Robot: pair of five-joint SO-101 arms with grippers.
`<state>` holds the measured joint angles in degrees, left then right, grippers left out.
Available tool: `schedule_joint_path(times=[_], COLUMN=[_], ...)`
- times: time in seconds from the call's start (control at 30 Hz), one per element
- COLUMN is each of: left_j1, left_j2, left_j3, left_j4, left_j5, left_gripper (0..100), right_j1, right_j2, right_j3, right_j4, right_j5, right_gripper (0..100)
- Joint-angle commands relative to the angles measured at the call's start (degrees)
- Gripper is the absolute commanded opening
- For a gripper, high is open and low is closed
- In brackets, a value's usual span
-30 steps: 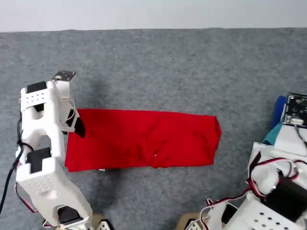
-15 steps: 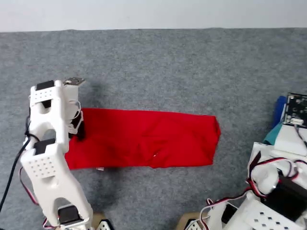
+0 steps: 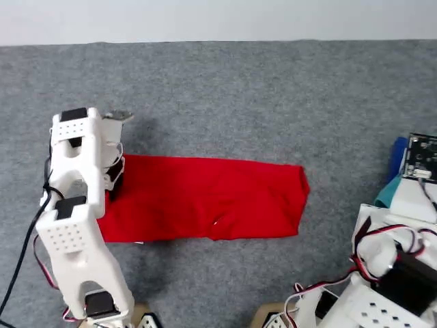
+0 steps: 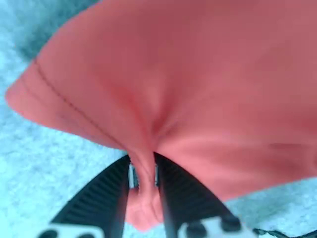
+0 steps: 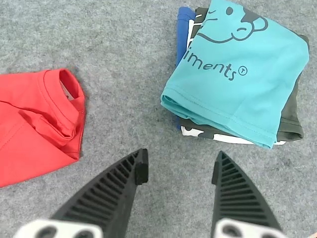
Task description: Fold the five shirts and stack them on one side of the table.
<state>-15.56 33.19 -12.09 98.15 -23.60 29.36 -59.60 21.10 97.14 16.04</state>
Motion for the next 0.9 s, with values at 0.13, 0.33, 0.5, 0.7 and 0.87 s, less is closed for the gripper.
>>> schedule_joint_path(times=[0.13,0.33,0.5,0.7,0.87], left_j1=[7.3,19.6,29.6,39.2,46.1], left_j2=[-18.5,-26.5,-28.3,-25.8,-20.9], left_j3=[3.6,9.0,6.5,-1.8,-9.3], left_j4=[2.5,2.5,2.4,2.3,2.3], left_j5=[5.5,10.9,16.1,20.1,22.6], left_gripper=[0,0,0,0,0], right_j1=[0.5,0.5,0.5,0.5,0.5], right_j2=[-0.2,-0.2,-0.2,-0.2,-0.2], right_j3=[-0.4,-0.4,-0.4,-0.3,-0.3], right_j4=[0.1,0.1,0.1,0.1,0.1], right_j5=[0.5,0.5,0.5,0.5,0.5], right_gripper=[21.2,21.2,21.2,21.2,21.2])
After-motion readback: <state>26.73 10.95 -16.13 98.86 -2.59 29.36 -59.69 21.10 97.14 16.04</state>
